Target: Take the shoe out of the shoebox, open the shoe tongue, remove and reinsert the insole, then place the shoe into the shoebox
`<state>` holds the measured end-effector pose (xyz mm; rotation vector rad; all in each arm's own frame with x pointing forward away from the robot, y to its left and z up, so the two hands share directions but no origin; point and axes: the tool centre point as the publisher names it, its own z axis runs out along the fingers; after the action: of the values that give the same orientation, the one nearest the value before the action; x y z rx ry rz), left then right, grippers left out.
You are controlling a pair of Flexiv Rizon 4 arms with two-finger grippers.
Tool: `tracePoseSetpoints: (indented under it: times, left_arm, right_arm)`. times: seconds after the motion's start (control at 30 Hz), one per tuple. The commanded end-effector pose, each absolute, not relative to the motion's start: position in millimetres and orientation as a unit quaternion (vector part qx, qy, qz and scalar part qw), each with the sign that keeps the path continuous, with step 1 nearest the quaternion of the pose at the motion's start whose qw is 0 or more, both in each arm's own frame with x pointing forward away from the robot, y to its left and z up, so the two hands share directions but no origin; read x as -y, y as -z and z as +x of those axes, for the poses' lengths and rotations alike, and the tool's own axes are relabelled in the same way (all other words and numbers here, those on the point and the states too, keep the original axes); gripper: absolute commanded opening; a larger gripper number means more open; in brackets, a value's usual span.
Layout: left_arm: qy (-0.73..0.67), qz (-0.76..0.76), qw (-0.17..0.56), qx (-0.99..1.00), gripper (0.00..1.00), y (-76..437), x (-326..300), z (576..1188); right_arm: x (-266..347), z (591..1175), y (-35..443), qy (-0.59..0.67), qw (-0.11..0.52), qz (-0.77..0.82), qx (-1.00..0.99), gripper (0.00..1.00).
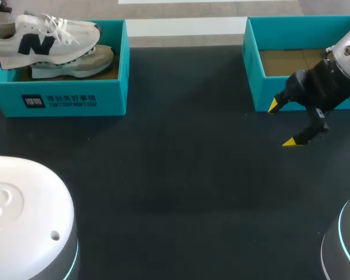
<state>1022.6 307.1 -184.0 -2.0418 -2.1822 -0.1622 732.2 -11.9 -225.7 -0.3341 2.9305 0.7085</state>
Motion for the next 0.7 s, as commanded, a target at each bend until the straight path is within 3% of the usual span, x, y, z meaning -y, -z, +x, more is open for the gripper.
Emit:
tracePoseSetpoints:
  times: [0.03,0.7]
  left_arm:
    - [0.054,-0.681,0.074,0.727,0.00,182,-307,1022]
    - [0.112,-0.651,0.088,0.746,0.00,140,-244,903]
  right_arm:
    - [11,732,227,-0.232,0.054,-0.109,-0.965,1.00]
    - [11,732,227,-0.232,0.054,-0.109,-0.965,1.00]
